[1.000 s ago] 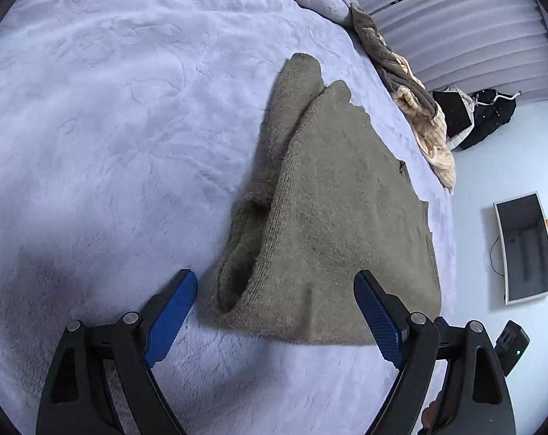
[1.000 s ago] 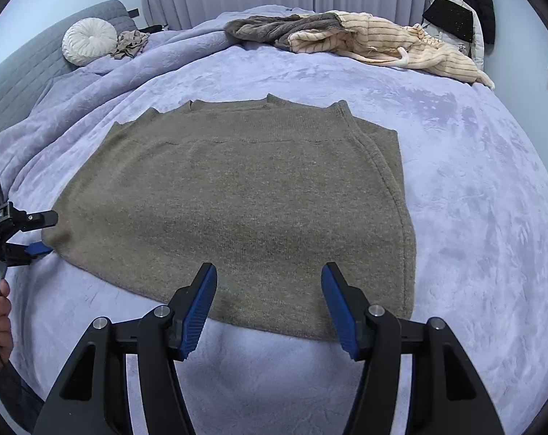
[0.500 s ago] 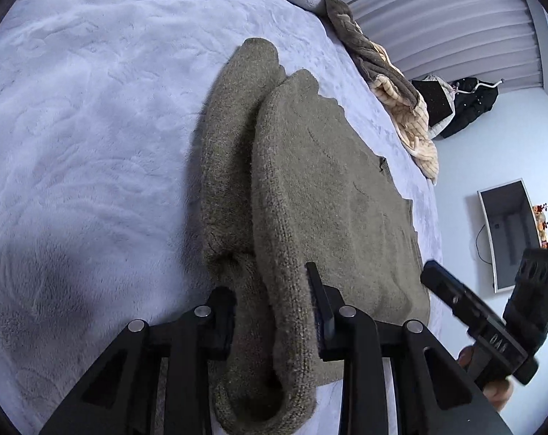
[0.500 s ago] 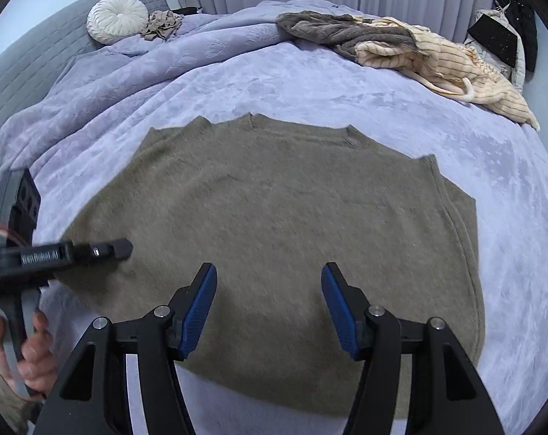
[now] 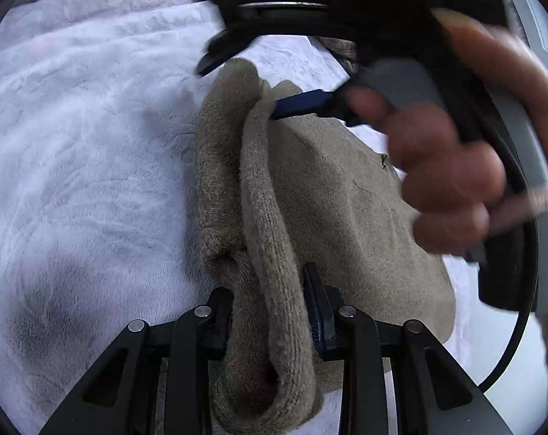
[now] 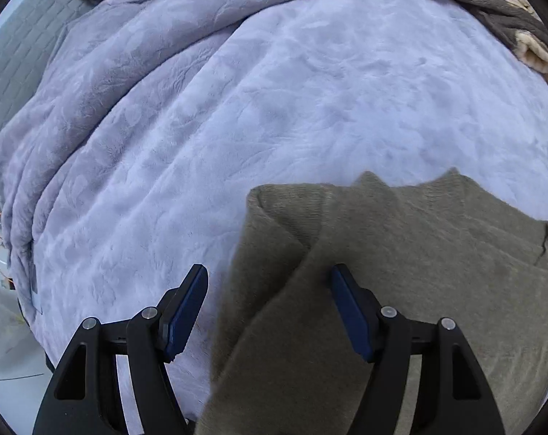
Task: Fold small clothes
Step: 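Lift the side edge with the left tool while the right tool grips the other edge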
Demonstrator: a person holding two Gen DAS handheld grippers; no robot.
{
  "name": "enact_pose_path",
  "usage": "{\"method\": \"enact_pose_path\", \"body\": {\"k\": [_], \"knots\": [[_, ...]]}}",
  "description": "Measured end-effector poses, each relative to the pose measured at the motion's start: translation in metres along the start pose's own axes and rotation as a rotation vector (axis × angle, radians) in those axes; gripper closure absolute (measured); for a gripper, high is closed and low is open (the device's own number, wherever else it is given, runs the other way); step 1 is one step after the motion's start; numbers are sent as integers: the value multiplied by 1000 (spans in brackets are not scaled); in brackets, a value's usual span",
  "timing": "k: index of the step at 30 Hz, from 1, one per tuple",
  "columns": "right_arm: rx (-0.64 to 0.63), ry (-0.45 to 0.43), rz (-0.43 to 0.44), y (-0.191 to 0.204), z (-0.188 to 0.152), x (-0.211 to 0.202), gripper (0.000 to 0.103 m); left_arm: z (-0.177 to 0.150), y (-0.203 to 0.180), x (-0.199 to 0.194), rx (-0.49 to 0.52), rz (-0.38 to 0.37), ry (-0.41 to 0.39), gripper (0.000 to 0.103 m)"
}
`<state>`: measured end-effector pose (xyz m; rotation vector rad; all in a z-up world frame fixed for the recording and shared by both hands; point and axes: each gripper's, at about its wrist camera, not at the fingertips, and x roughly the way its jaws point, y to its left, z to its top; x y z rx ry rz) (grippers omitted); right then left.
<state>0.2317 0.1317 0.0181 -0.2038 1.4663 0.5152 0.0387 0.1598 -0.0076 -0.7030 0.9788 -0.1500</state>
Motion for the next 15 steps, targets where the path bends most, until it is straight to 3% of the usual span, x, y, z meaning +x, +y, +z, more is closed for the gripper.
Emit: {"method": "enact_pose_path", "body": {"k": [2,4,6,7,8,15], "knots": [[-5,27,-59,12,6,12,18,-2,-2,-1,11,11,-7,71],[-60,53,-138,26,6,21,21,-2,1,-1,1,1,-6,71],[-125,43,-227,35,2,24,51,-1,4,-2,-8,-4,-5,71],[-133,38,-249,33,-1,23,71,-1,4,-3,-9,-6,-4,71],[-134,33,-237,29,-2,20,81,-1,3,-4,-5,-2,-4,71],[-82,-52,-56,-4,-22,-14,85,-1,-15,-8,34,73,6,71]]}}
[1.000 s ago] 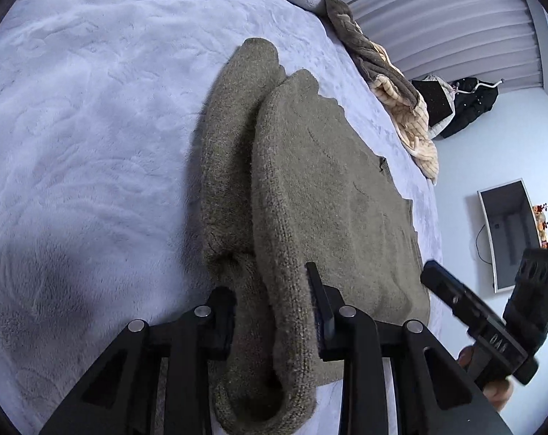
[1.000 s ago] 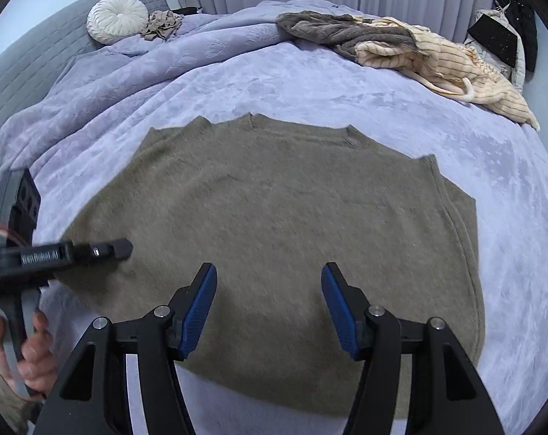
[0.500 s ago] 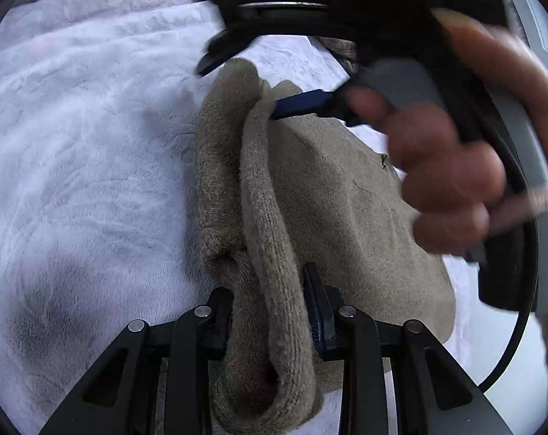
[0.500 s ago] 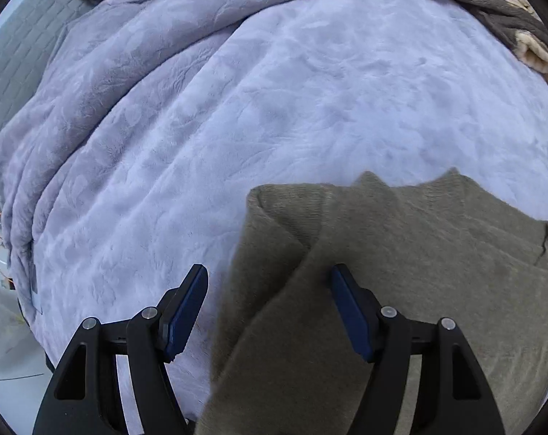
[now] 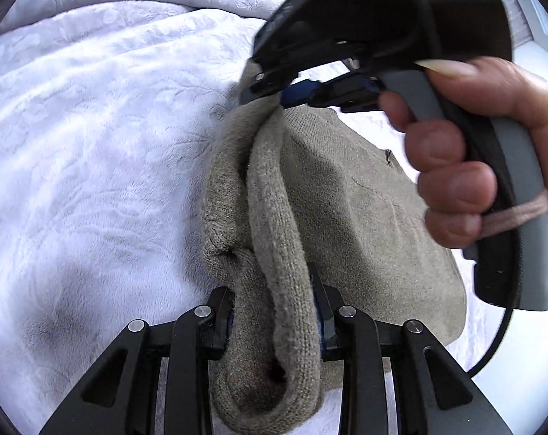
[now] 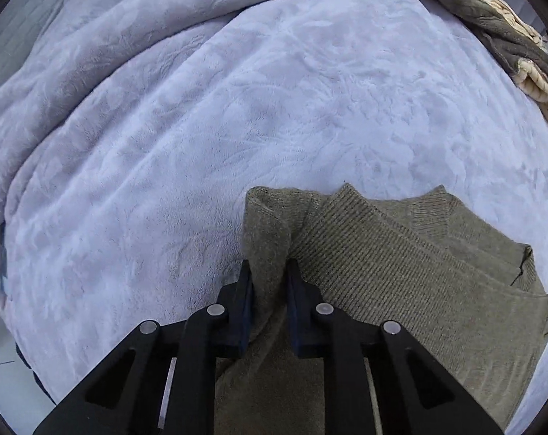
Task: Fold small clothes
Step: 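Lift the side edge with the left tool while the right tool grips the other edge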
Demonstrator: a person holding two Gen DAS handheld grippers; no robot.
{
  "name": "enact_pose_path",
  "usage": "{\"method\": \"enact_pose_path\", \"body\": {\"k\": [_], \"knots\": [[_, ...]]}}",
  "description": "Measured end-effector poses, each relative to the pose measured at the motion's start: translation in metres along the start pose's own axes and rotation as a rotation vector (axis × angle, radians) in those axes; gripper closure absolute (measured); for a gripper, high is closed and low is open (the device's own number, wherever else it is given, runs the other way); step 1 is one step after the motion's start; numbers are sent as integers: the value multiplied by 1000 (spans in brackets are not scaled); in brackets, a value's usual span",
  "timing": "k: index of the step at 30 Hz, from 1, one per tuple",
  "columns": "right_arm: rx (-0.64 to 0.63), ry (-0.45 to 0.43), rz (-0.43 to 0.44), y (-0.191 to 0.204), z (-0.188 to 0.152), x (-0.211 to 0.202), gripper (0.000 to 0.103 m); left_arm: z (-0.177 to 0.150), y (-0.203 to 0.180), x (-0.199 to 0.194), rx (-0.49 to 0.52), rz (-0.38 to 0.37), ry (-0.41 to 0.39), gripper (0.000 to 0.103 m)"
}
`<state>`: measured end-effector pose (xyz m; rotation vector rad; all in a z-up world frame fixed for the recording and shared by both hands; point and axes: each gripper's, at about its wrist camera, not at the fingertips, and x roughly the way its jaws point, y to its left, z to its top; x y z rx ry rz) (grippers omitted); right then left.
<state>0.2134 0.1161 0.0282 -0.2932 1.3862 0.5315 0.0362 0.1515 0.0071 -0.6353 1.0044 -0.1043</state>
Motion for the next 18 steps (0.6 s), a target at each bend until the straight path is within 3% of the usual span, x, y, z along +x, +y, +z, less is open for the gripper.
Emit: {"method": "enact_pose_path", "body": {"k": [10,18], "knots": [[-28,-53,70,-14,-18,-37,86,4,-38,-4,61,86,0,76],[-6,-74,124,-42,-10,-59,86,10,-57,-4,96,119,-6,79]]}}
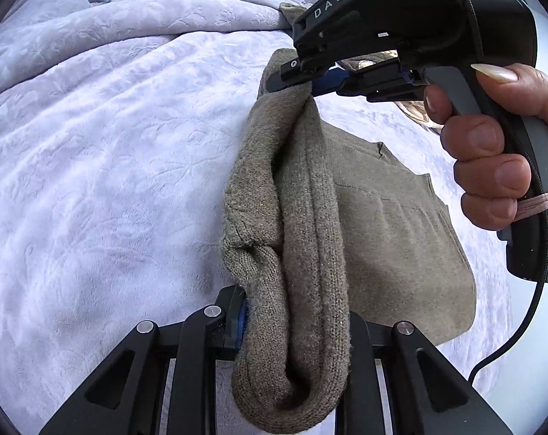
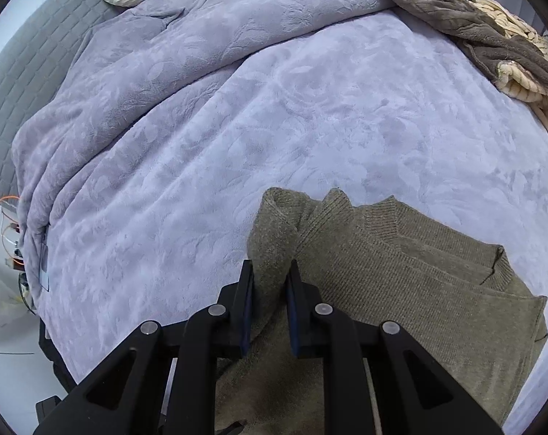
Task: Fold small clothes
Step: 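Lift the side edge with the left tool while the right tool grips the other edge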
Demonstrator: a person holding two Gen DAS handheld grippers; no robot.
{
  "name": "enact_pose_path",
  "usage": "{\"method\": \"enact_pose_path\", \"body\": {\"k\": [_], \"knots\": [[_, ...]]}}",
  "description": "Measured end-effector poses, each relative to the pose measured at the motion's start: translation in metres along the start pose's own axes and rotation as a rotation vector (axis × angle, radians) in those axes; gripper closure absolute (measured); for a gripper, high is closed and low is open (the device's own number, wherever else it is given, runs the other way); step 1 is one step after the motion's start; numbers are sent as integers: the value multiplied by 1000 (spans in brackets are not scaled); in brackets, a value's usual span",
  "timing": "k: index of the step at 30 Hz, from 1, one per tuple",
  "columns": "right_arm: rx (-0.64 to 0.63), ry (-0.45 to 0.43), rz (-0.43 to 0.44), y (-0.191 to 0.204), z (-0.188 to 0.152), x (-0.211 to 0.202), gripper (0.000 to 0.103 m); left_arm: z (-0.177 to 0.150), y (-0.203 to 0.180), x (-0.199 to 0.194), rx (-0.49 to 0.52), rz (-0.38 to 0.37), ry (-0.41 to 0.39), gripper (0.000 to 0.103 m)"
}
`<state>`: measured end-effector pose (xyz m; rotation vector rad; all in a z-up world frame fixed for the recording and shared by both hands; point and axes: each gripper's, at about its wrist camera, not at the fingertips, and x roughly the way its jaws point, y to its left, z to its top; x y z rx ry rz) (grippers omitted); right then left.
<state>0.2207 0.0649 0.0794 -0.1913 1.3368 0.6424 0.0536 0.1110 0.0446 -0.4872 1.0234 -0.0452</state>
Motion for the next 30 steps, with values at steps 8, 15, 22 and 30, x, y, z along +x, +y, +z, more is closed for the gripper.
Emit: {"method": "enact_pose_path", "body": {"k": [8,15,22,30], "knots": [[6,-42,37,-18,-6,-28,86,3,-31,-17,67,36,-17,79],[30,-75,63,-48,-15,-60,86,3,-67,-22,137,55,-16,79],[80,-111,84,-92,-31,-86,86,1,-115,-20,229,76,-5,79],[101,-142,85,-135,-53,-107,87,-2,-159,-4,304,100,21,86]]}}
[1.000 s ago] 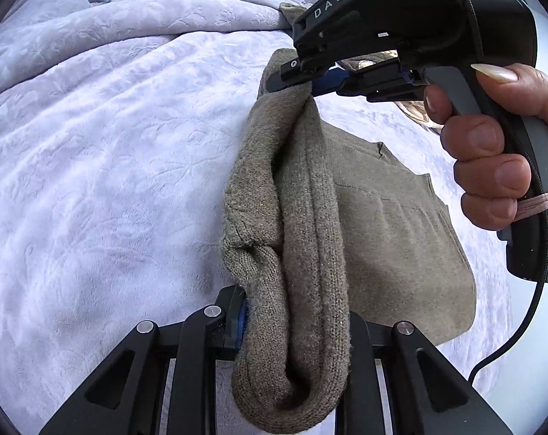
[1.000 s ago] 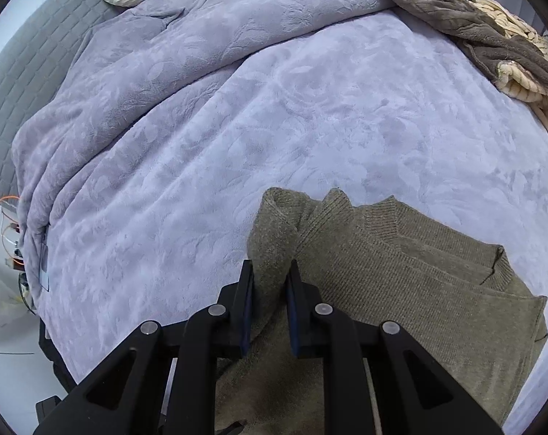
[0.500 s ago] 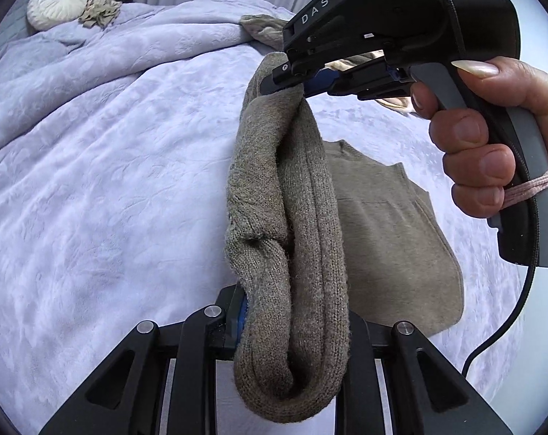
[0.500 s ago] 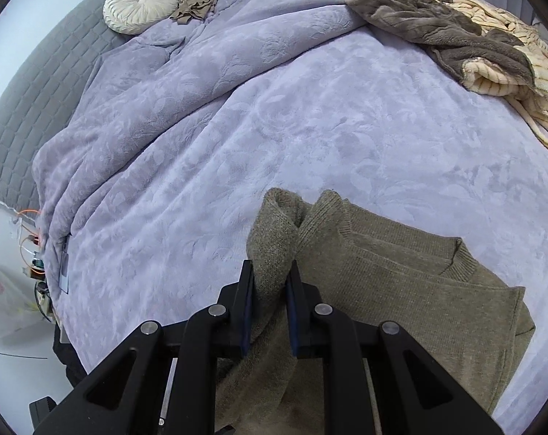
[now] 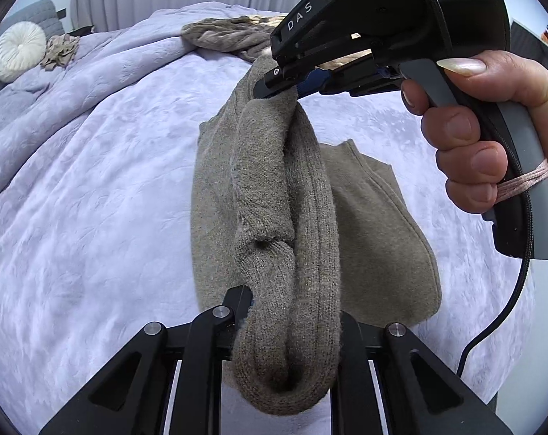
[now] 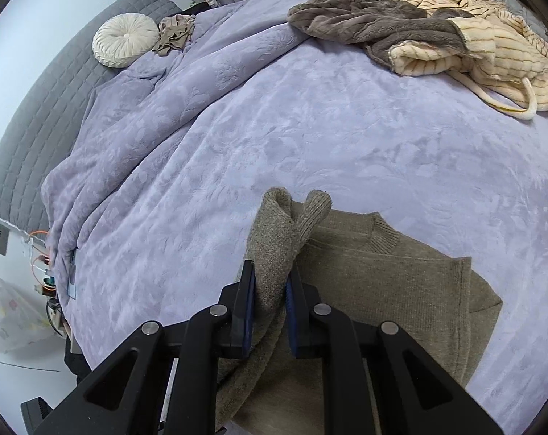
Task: Fold small clothes
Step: 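Lift the side edge with the left tool while the right tool grips the other edge, then lay the lifted side over the sweater and open the left tool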
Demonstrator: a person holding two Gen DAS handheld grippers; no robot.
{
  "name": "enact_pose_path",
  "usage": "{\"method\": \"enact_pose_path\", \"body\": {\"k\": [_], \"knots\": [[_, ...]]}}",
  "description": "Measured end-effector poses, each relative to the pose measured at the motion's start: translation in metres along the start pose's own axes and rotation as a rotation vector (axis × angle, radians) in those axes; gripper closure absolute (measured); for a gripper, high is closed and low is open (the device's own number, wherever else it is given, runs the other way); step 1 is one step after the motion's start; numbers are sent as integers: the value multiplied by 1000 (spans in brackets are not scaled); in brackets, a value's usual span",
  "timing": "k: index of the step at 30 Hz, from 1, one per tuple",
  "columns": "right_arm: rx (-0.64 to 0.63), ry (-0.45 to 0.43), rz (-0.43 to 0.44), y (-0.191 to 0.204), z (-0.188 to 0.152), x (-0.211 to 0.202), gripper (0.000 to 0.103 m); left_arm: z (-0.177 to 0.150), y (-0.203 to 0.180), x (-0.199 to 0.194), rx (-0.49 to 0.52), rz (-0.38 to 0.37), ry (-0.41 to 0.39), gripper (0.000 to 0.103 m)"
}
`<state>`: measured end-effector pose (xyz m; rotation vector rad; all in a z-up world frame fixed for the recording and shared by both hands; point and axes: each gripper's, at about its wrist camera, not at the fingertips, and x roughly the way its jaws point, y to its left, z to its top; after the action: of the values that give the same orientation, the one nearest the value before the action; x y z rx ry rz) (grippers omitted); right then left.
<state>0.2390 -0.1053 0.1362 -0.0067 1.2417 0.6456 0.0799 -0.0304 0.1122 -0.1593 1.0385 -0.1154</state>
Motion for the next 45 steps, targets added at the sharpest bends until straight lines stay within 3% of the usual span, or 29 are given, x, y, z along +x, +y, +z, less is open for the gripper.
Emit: {"method": "enact_pose_path", "body": {"k": [26,36,45], "knots": [[92,-74,79,-124,-40,-45,87,-3,-137,31,243,168,56,86],[134,-99,137,-171,-57,-42,87,-13,-188,62,357,232,102,86],[222,-104,213,-217,-75,-15,87,-26,-217,91,458,337,126,86]]}}
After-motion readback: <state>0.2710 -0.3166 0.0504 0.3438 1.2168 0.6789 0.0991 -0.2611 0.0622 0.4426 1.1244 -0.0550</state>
